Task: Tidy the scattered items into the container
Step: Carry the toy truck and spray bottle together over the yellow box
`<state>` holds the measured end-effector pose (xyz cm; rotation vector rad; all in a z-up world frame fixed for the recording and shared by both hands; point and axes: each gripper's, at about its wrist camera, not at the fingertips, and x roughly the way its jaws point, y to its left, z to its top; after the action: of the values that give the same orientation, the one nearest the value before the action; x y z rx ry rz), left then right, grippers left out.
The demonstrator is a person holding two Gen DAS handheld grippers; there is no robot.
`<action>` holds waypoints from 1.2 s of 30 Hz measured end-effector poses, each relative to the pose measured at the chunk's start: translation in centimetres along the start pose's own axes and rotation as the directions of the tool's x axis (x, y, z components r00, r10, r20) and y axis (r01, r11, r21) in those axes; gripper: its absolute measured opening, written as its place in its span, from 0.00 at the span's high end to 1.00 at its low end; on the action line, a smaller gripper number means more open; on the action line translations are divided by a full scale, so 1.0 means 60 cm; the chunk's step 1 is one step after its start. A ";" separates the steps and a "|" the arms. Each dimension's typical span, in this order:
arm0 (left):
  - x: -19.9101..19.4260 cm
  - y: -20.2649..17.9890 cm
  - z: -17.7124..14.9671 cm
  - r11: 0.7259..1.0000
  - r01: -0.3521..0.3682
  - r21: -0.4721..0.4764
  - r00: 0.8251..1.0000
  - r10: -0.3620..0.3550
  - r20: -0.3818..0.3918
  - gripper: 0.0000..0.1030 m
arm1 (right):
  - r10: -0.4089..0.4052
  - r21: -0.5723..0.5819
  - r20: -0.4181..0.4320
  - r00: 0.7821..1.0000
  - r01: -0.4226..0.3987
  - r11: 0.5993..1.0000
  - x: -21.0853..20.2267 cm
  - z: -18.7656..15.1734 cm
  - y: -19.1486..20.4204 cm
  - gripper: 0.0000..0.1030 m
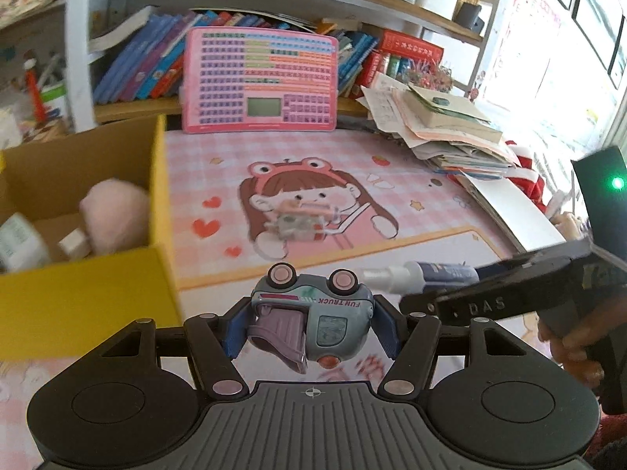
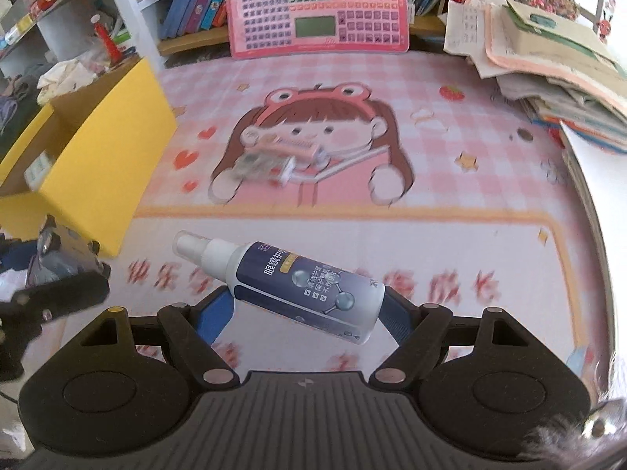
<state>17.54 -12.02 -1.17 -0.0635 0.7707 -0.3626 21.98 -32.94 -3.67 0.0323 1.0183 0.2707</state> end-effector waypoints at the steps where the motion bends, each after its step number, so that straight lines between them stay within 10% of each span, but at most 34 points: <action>1: -0.010 0.008 -0.007 1.000 -0.001 -0.007 1.000 0.001 0.000 0.38 | 0.001 0.005 -0.006 1.000 -0.001 1.000 -0.003 -0.009 0.010 0.24; 18: -0.163 0.130 -0.119 0.995 -0.037 -0.097 0.999 0.039 0.015 0.38 | 0.061 -0.028 -0.014 0.998 -0.061 0.998 -0.056 -0.134 0.202 0.24; 36: -0.248 0.212 -0.150 0.977 -0.102 -0.186 0.988 0.122 0.094 0.38 | 0.124 -0.239 0.004 0.992 -0.119 0.964 -0.066 -0.142 0.349 0.24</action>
<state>5.33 5.69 -0.07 -0.2079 0.6978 -0.1795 8.47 -14.49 -1.66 -0.1211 0.9606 0.5029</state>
